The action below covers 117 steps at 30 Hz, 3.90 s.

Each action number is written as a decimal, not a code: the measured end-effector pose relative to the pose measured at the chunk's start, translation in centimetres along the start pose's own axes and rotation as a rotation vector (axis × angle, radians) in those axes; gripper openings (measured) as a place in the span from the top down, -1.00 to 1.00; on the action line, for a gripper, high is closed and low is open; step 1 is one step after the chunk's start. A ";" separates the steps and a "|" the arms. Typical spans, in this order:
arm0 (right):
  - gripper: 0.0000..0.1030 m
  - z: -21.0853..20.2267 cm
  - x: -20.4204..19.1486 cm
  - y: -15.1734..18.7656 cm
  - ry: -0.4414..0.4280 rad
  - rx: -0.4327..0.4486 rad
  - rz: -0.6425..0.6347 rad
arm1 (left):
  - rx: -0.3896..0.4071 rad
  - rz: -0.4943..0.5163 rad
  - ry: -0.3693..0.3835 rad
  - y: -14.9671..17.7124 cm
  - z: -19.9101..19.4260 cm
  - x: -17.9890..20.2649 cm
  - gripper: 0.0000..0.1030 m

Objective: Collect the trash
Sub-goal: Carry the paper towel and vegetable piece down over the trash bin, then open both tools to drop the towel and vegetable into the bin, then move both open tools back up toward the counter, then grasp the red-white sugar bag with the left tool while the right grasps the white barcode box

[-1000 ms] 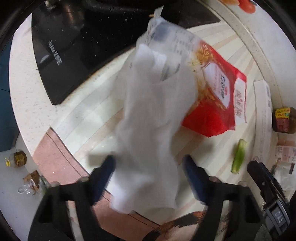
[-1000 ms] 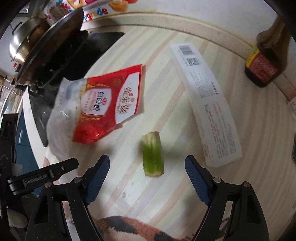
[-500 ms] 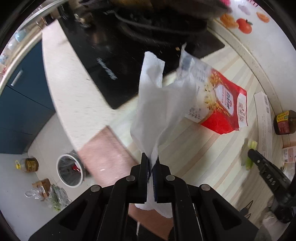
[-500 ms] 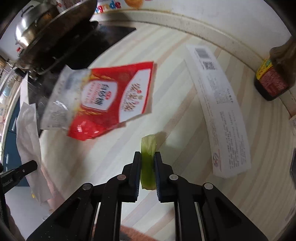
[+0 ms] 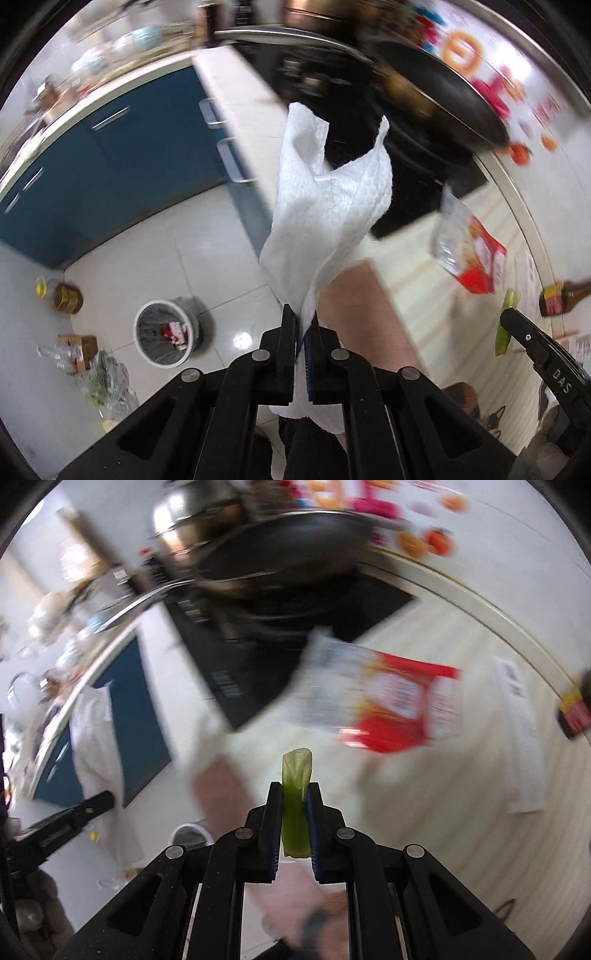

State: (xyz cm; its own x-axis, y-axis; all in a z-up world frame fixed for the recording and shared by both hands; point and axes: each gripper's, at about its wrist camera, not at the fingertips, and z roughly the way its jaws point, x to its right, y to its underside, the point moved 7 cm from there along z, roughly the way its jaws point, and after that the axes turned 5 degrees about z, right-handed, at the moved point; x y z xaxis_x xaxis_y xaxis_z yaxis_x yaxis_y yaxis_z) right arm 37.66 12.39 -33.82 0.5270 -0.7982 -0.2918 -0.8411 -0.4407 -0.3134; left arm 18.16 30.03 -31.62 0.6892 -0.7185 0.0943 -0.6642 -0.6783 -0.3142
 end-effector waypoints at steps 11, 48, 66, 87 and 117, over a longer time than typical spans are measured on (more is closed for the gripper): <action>0.75 10.8 -20.7 11.2 -0.194 -0.196 -0.276 | -0.088 -0.326 -0.084 8.8 4.6 -21.6 0.97; -0.89 58.1 -33.3 38.0 -0.027 -0.477 -0.633 | -0.244 -0.611 -0.238 30.1 37.9 -48.7 -1.00; -1.00 25.3 -36.7 30.4 -0.025 -0.279 -0.729 | -0.121 -0.613 -0.309 29.6 8.7 -40.3 -1.00; -1.00 -6.2 -37.4 24.8 -0.183 -0.095 -0.709 | 0.093 -0.542 -0.329 27.7 -15.9 -31.0 -1.00; -1.00 -7.0 14.5 -1.1 0.215 0.095 0.288 | -0.044 0.137 -0.113 -2.2 2.6 10.9 -1.00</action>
State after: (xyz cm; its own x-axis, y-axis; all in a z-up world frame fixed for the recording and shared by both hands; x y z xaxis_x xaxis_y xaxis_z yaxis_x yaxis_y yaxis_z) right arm 45.39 -1.50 -31.39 0.2247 -0.9563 -0.1872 -0.9307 -0.1538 -0.3319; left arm 27.85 24.07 -32.36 0.6177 -0.7845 -0.0546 -0.7645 -0.5828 -0.2753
